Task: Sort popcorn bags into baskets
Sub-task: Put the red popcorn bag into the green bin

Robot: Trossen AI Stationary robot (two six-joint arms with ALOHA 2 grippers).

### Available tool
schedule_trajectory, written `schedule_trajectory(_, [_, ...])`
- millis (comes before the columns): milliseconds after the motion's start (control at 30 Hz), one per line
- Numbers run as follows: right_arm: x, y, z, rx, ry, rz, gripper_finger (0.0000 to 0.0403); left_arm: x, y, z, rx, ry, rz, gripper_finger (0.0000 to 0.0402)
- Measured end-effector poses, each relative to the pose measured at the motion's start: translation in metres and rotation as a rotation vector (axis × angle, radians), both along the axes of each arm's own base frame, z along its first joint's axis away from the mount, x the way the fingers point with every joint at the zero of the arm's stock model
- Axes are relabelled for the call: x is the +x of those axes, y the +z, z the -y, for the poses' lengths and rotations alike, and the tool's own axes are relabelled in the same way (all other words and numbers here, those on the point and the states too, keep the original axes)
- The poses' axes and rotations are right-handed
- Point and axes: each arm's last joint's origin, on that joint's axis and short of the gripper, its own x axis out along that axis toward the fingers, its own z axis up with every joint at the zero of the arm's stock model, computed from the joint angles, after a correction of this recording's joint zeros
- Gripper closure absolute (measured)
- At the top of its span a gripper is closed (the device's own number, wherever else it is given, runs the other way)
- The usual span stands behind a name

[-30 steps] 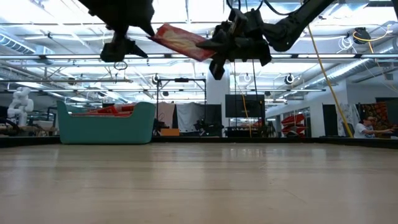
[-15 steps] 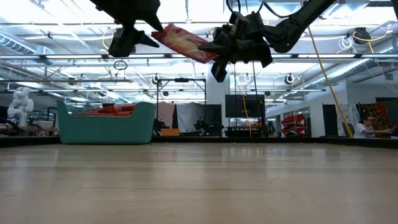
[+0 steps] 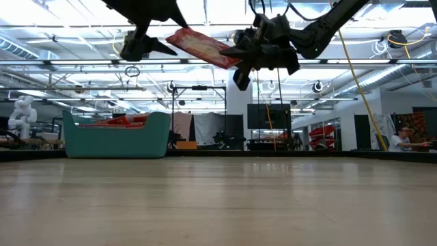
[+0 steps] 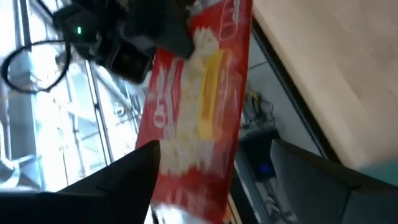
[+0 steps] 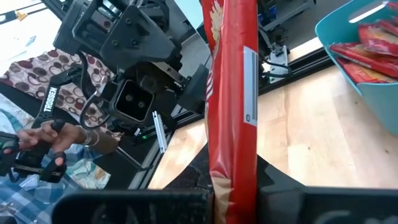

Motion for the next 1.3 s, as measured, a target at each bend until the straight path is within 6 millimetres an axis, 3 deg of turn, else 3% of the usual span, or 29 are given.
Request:
schedule_trajectory(133, [0.001, 0.000, -0.002, 0.000, 0.009, 0.001, 0.0392, 0.008, 0.000, -0.003, 0.031, -0.038, -0.007, 0.0107])
schedule_trajectory(267, [0.002, 0.000, -0.003, -0.003, 0.012, 0.005, 0.0392, 0.017, -0.008, -0.014, 0.084, -0.012, -0.075, 0.0149])
schedule_trajectory(633, [0.000, 0.001, 0.002, -0.013, -0.017, 0.011, 0.0375, 0.025, -0.011, -0.017, 0.101, 0.072, -0.014, 0.0380])
schedule_trajectory(867, [-0.001, 0.002, 0.009, -0.037, -0.133, 0.011, 0.0292, 0.022, -0.003, -0.031, 0.073, 0.191, 0.087, 0.0379])
schedule_trajectory(1067, [-0.011, 0.006, 0.025, -0.079, -0.268, 0.020, 0.0218, 0.016, -0.004, -0.075, 0.058, 0.377, 0.115, 0.0388])
schedule_trajectory(1300, [-0.029, 0.018, 0.030, -0.176, -0.376, -0.023, 0.0191, -0.029, 0.033, -0.129, 0.042, 0.607, 0.276, 0.0367])
